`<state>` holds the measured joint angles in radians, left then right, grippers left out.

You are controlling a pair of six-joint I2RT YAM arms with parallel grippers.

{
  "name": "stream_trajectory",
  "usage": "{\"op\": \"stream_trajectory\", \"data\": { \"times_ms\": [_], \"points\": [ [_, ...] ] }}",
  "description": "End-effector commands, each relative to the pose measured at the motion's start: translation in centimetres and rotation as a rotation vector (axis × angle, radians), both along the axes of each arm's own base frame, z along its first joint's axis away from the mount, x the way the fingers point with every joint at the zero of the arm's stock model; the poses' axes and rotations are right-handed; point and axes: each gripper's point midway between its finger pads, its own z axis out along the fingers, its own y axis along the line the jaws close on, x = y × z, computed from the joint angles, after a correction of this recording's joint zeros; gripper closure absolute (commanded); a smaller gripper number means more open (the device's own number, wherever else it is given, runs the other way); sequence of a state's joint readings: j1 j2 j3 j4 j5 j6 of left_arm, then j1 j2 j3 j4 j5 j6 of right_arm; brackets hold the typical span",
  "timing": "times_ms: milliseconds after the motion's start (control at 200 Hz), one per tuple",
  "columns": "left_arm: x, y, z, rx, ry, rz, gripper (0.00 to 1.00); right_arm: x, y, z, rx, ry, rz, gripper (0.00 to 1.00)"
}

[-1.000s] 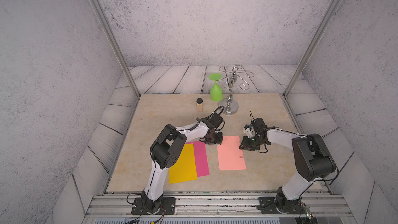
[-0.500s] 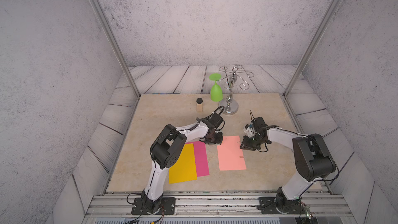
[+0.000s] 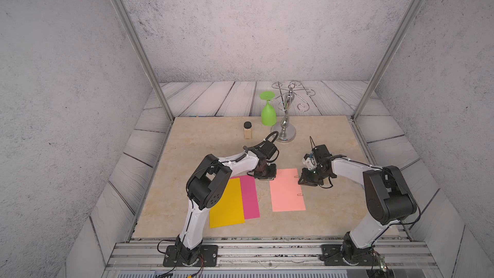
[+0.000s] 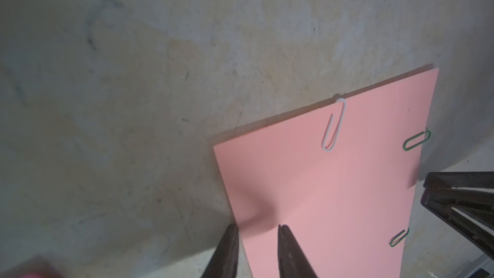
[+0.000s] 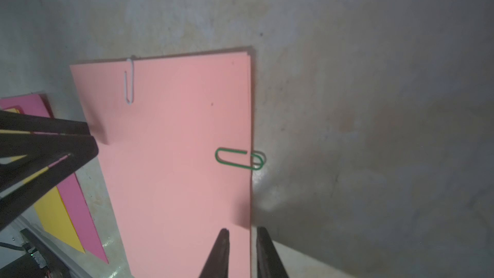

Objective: Unclip the paperclips from the documents
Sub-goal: Pick up the document from the center of the board.

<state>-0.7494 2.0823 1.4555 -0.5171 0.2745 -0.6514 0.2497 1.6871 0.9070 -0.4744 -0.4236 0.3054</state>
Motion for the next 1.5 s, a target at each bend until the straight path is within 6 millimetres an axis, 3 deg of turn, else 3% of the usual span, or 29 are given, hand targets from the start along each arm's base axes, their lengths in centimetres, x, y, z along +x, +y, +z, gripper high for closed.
{"op": "stream_trajectory", "data": {
  "times_ms": [0,721,1241,1491],
  "points": [
    [-1.0,0.7,-2.1,0.051,0.047,-0.005,0.7,-0.9,-0.1,-1.5,-0.017,0.043,0.014,0.79],
    [-1.3,0.6,-2.7,0.053,0.07,-0.009,0.71,-1.4,0.6,-2.7,-0.005,0.079,0.027,0.8],
    [-1.3,0.7,-2.8,0.035,0.08,0.004,0.71,-1.4,1.1,-2.6,0.026,0.081,0.017,0.77],
    [-1.4,2.4,-2.7,0.059,0.071,0.032,0.71,-1.5,0.8,-2.4,0.012,0.081,0.02,0.76]
  ]
}}
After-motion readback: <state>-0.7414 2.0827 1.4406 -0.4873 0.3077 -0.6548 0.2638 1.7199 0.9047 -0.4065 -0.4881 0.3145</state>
